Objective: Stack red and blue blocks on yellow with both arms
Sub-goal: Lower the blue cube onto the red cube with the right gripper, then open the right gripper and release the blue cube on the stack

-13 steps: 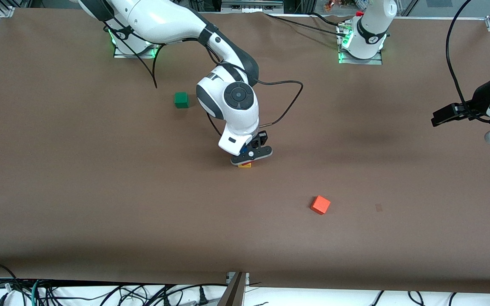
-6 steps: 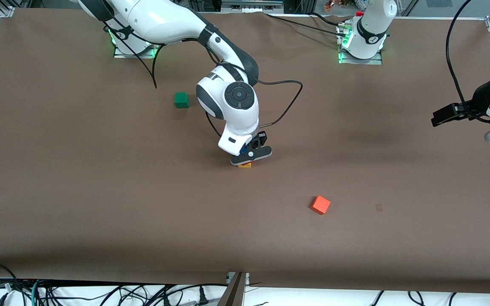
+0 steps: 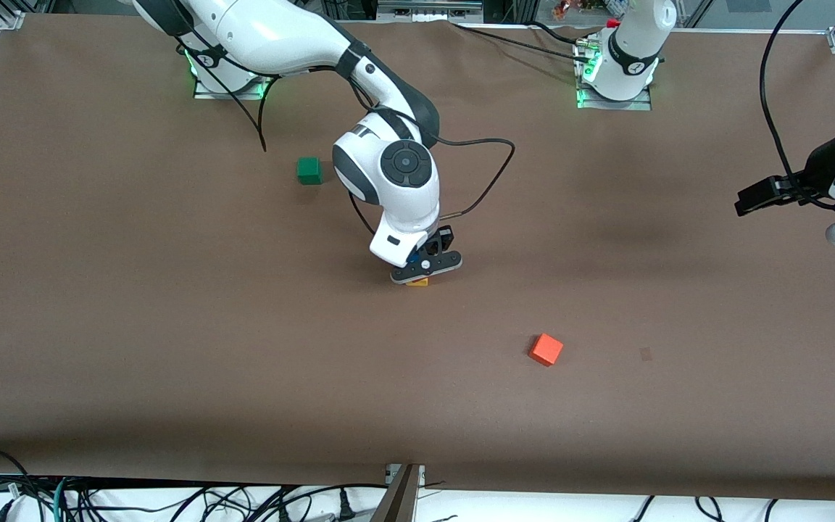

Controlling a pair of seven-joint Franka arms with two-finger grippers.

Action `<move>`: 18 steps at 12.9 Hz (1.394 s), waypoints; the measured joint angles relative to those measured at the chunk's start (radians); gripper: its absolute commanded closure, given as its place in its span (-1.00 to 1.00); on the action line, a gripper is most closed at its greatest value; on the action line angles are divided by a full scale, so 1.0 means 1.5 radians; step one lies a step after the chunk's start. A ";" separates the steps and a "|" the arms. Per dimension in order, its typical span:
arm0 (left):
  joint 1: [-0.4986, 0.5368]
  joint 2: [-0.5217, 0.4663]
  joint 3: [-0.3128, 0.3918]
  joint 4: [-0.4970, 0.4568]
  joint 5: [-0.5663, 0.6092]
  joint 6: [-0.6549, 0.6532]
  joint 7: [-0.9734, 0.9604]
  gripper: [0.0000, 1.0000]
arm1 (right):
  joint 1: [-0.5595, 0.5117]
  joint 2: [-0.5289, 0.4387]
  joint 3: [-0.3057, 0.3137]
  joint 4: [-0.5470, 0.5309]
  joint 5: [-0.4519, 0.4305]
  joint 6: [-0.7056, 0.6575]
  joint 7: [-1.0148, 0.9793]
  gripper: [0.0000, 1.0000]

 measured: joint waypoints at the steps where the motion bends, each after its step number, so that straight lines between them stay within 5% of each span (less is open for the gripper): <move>1: 0.000 0.000 0.000 0.000 0.000 0.000 0.000 -1.00 | 0.000 0.000 0.000 0.001 0.000 0.000 0.000 -1.00; 18: 0.000 0.003 0.000 0.002 0.000 0.000 0.000 -1.00 | -0.010 -0.053 -0.003 0.028 0.028 -0.080 0.002 -1.00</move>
